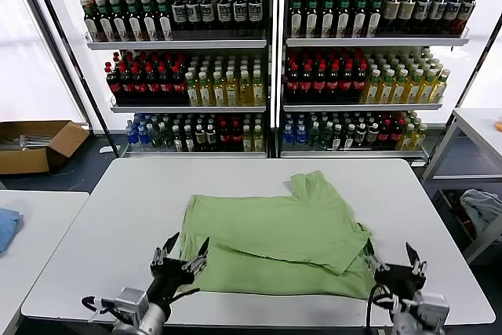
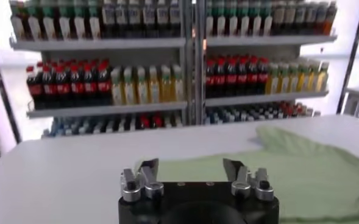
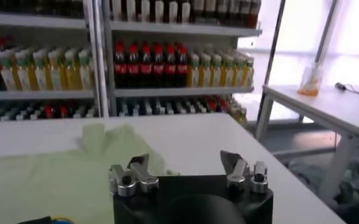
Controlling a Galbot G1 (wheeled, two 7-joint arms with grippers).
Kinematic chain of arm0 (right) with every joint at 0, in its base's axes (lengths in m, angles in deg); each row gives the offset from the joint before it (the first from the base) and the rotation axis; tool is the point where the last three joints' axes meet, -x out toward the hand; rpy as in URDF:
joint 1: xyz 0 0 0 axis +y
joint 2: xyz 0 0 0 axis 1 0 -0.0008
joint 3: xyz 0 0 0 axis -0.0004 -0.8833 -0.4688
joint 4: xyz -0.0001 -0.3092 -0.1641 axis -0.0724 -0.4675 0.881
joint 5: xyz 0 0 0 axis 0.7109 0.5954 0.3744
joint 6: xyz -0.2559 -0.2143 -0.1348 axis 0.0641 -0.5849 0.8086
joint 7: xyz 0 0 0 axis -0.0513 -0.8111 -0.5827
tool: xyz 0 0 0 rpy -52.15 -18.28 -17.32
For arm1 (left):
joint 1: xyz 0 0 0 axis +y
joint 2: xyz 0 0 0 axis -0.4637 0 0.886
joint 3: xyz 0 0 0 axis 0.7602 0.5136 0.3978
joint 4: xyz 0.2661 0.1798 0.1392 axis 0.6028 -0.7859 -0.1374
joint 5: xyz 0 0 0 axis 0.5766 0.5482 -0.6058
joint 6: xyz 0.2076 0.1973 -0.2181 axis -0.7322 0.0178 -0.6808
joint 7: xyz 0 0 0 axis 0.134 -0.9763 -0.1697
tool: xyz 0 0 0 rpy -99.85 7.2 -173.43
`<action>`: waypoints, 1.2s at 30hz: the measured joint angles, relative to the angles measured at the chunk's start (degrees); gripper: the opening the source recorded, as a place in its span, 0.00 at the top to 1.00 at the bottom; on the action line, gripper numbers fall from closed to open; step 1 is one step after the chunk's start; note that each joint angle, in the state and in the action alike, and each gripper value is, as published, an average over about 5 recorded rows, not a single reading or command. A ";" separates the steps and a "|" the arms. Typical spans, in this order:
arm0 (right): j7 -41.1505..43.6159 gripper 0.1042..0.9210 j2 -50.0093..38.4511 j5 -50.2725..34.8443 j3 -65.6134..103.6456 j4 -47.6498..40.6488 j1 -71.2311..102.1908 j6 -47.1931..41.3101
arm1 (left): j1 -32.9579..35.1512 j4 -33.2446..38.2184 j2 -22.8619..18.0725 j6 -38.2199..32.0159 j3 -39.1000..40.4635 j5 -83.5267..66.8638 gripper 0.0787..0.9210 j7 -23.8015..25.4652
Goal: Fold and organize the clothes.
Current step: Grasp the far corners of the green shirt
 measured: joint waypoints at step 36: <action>12.13 0.12 2.77 -0.04 -20.35 -53.47 -49.20 -3.02 | -36.66 -42.10 2.06 4.48 7.61 -5.18 0.12 3.72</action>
